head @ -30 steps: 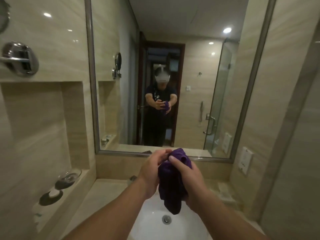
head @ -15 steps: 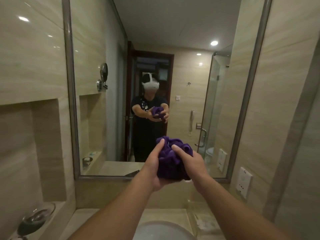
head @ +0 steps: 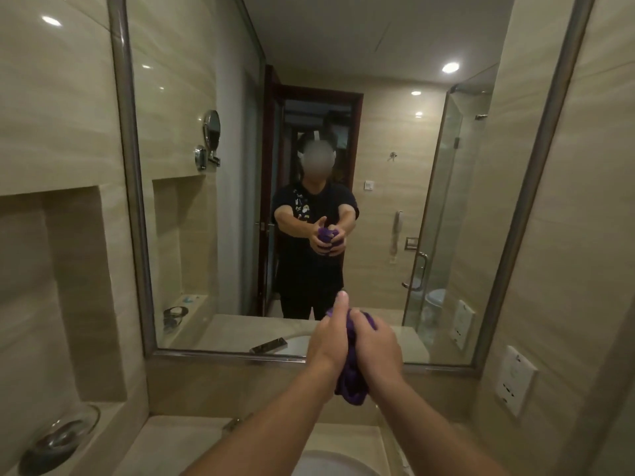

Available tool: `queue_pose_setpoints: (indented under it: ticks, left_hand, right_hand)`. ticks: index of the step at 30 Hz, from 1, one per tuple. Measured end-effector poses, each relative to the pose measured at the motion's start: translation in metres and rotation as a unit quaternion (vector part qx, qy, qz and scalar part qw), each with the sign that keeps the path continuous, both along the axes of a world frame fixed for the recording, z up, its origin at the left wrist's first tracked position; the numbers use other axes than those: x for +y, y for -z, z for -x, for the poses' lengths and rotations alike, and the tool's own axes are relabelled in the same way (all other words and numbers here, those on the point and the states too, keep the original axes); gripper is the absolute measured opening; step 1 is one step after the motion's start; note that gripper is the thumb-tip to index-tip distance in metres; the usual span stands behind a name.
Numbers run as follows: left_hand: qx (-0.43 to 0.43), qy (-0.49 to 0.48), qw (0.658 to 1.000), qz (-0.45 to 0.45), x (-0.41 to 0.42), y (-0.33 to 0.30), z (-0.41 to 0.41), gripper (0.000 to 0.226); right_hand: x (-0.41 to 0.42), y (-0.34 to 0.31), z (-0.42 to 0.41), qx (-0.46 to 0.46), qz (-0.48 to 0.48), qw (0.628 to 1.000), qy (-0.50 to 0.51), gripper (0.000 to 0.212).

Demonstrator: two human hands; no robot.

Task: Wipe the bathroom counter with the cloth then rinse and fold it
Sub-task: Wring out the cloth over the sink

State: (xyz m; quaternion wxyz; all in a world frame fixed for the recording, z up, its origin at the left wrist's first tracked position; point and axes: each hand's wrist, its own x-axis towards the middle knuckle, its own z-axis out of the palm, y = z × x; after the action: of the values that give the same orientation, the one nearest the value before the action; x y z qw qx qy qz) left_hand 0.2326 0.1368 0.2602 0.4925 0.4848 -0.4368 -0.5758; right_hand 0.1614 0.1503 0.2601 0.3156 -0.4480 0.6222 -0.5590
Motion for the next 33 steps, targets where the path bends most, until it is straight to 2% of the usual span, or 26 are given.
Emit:
queue_pose_setpoints:
  ticks: [2, 4, 6, 11, 15, 18, 20, 23, 25, 26, 28, 30, 31, 33]
  left_hand:
    - [-0.013, -0.124, 0.992, -0.03, -0.009, 0.01, 0.009, 0.053]
    - [-0.015, -0.172, 0.984, -0.047, -0.014, 0.021, 0.016, 0.035]
    - [-0.047, -0.193, 0.978, -0.056, -0.02, 0.034, 0.026, 0.027]
    - [-0.097, -0.216, 0.969, -0.076, -0.042, 0.067, 0.049, 0.026]
    - [-0.118, -0.199, 0.967, -0.106, -0.057, 0.092, 0.06, 0.024]
    - [-0.012, -0.05, 0.99, -0.13, -0.056, 0.105, 0.048, 0.044]
    - [0.07, 0.048, 0.988, -0.126, -0.049, 0.112, 0.032, 0.049]
    - [0.188, -0.002, 0.971, -0.144, -0.044, 0.13, 0.026, 0.054]
    - [0.225, -0.017, 0.957, -0.185, -0.045, 0.138, 0.038, 0.066]
    - [0.248, -0.012, 0.95, -0.191, -0.046, 0.14, 0.045, 0.072]
    - [0.278, -0.043, 0.941, -0.189, -0.05, 0.138, 0.05, 0.074]
    - [0.252, -0.069, 0.949, -0.174, -0.054, 0.135, 0.052, 0.064]
    - [0.219, -0.08, 0.96, -0.157, -0.056, 0.133, 0.055, 0.055]
    - [0.09, -0.113, 0.985, -0.096, -0.061, 0.125, 0.065, 0.029]
  right_hand:
    - [-0.008, 0.02, -0.001, 0.056, 0.003, 0.998, 0.011, 0.03]
    - [-0.016, 0.038, 0.004, 0.083, 0.01, 0.996, 0.02, 0.031]
    - [-0.026, 0.053, 0.015, 0.097, 0.013, 0.995, 0.015, 0.03]
    - [-0.055, 0.088, 0.044, 0.115, -0.02, 0.993, -0.022, 0.031]
    - [-0.068, 0.11, 0.061, 0.089, -0.067, 0.993, -0.049, 0.031]
    - [-0.077, 0.116, 0.079, 0.042, -0.087, 0.993, -0.07, 0.031]
    - [-0.084, 0.116, 0.094, -0.019, -0.096, 0.991, -0.093, 0.03]
    - [-0.091, 0.114, 0.102, -0.104, -0.095, 0.985, -0.102, 0.022]
    - [-0.091, 0.118, 0.098, -0.143, -0.092, 0.974, -0.148, 0.011]
    - [-0.089, 0.121, 0.094, -0.145, -0.09, 0.97, -0.174, 0.01]
    - [-0.085, 0.125, 0.094, -0.057, -0.068, 0.974, -0.206, 0.02]
    - [-0.086, 0.123, 0.097, 0.024, -0.065, 0.971, -0.23, 0.03]
    - [-0.088, 0.121, 0.098, 0.007, -0.085, 0.966, -0.243, 0.033]
    - [-0.089, 0.117, 0.093, -0.09, -0.151, 0.952, -0.25, 0.034]
